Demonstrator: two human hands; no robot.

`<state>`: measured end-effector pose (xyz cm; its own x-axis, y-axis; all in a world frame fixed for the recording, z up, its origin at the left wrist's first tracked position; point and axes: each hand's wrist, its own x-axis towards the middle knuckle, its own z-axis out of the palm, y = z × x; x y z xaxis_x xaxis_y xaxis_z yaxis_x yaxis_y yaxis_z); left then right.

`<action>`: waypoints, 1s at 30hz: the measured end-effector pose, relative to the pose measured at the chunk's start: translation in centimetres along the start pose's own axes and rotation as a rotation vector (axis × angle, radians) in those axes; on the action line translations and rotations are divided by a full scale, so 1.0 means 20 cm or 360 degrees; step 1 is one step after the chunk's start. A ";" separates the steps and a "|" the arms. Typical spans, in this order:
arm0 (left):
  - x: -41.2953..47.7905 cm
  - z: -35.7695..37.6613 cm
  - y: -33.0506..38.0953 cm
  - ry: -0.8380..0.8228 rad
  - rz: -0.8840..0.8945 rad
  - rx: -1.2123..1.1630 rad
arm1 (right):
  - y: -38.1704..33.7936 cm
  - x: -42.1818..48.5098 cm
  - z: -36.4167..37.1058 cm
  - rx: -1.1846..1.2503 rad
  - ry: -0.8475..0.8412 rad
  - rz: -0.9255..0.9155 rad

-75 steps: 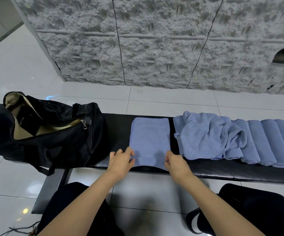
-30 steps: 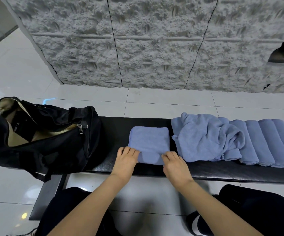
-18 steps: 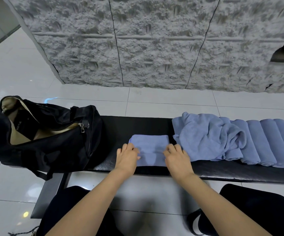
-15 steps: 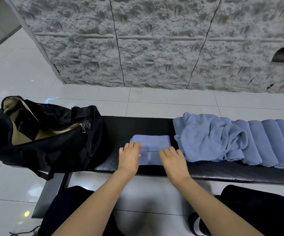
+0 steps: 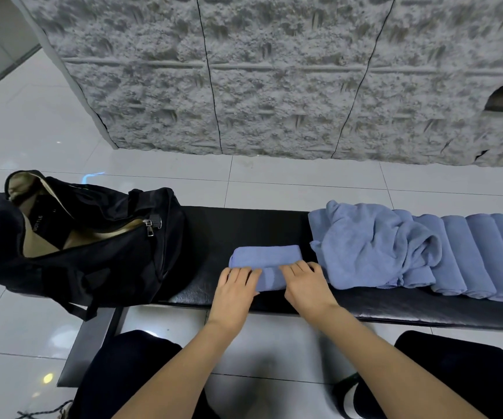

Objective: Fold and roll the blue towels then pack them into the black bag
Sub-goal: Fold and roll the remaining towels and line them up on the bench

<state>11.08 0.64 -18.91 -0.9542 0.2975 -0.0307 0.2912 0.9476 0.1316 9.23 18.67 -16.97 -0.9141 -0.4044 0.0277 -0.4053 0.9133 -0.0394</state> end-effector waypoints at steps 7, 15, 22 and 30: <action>0.09 -0.08 -0.07 -0.0150 0.0068 -0.0083 | -0.01 -0.04 -0.03 -0.0005 0.0158 -0.0120; 0.19 -0.12 -0.07 -0.0448 -0.0187 -0.0246 | -0.09 0.07 0.04 0.0054 0.0061 0.0004; 0.15 -0.10 0.04 0.0018 0.0115 -0.0489 | -0.01 0.29 -0.04 0.0025 -0.0348 -0.0239; 0.30 -0.06 0.10 -0.0103 0.0120 -0.0255 | 0.23 0.27 -0.17 0.0302 -0.0073 0.0046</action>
<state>5.91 4.09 -17.72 -0.9222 0.3788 -0.0777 0.3422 0.8930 0.2922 2.44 20.76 -13.54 -0.9232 -0.3836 -0.0218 -0.3691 0.9012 -0.2270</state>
